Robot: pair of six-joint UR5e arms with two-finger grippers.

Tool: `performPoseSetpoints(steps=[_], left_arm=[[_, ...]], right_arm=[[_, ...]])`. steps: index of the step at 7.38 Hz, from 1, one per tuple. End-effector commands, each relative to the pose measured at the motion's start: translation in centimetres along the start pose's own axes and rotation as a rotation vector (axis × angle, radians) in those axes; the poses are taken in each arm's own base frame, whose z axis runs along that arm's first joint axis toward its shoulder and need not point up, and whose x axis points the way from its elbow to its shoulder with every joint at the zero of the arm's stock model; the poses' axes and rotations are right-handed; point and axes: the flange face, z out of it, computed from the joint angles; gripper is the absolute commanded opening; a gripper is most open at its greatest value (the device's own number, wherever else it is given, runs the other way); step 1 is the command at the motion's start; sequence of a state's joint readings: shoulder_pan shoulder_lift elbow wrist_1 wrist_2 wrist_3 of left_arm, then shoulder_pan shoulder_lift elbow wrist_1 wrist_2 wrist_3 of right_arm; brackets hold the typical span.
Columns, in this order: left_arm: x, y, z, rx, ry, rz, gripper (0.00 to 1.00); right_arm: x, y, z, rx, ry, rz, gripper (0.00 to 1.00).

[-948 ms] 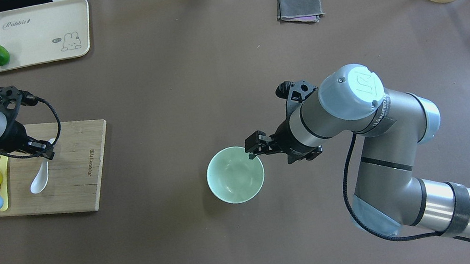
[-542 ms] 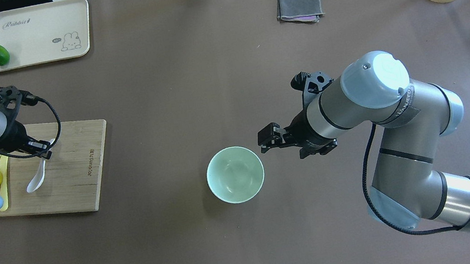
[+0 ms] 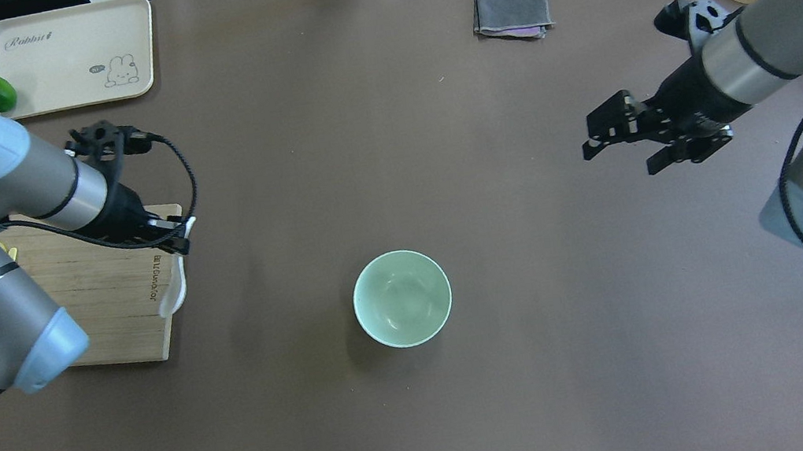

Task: Place spoon in bowl
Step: 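Carry the white spoon with the left gripper over the bowl while the right arm withdraws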

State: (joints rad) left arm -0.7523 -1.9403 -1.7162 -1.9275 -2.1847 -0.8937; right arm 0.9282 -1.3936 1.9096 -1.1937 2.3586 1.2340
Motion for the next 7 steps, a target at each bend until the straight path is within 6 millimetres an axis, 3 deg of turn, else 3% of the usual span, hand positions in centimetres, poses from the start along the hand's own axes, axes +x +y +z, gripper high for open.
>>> performPoseSetpoints(steps=[1, 2, 4, 6, 7], left_arm=[[12.2, 0.0, -0.3, 0.004, 0.119, -0.042, 0.00], [16.9, 1.3, 1.0, 0.030, 0.128, -0.034, 0.00], [22.0, 2.1, 3.1, 0.045, 0.136, -0.025, 0.00], [23.7, 3.4, 4.3, 0.042, 0.135, -0.023, 0.00], [24.4, 2.6, 4.4, 0.081, 0.121, -0.024, 0.72]], right_arm=[[11.8, -2.4, -4.4, 0.039, 0.067, -0.095, 1.00], [16.3, -2.2, -5.7, 0.050, 0.101, -0.128, 1.00], [21.9, -2.3, -7.1, 0.060, 0.144, -0.166, 1.00], [24.0, -2.2, -7.5, 0.061, 0.157, -0.158, 1.00], [24.9, -1.8, -7.8, 0.064, 0.163, -0.148, 1.00]])
